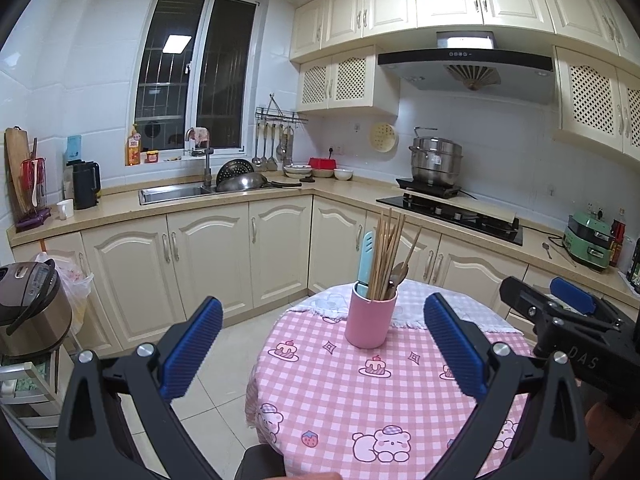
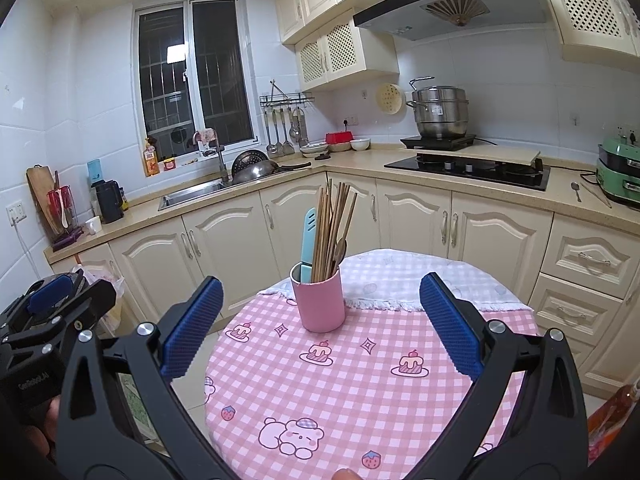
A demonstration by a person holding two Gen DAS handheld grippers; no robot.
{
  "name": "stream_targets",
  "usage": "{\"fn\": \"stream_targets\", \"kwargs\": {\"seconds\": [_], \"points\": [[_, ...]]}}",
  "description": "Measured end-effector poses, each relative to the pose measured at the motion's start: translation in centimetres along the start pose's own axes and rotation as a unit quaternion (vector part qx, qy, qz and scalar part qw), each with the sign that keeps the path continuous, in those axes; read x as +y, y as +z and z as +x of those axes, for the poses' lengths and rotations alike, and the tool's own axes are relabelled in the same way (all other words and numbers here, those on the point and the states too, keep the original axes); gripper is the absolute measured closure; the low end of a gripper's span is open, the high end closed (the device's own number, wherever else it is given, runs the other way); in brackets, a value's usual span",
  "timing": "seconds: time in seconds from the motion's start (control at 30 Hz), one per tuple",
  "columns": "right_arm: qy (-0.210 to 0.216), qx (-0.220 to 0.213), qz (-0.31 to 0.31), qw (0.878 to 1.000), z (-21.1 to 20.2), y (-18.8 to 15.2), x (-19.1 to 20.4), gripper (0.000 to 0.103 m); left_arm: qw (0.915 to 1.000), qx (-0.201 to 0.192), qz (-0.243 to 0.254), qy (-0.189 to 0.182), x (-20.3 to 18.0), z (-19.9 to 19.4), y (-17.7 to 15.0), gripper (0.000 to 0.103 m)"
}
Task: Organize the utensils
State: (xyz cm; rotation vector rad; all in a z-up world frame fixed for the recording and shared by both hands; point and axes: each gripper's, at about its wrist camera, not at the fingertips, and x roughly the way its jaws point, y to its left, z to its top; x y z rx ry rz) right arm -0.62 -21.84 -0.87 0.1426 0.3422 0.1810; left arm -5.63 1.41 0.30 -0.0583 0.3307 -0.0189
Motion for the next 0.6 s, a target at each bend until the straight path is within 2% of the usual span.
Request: {"fn": "stream_targets", "kwargs": {"seconds": [0.3,0.6], "points": [[-0.001,-0.002,-0.001,1.000,-0.05,0.10,-0.03,0.006,0.9998,-0.015,0.010,-0.001,-0.51,-0.50,0.15,0.004],[-0.002,-0.003,0.000,1.000,-0.07,0.19,-0.01,0.006,0.9999,-0.007,0.012,0.007,-0.47,-0.35,0.32,0.004]]}}
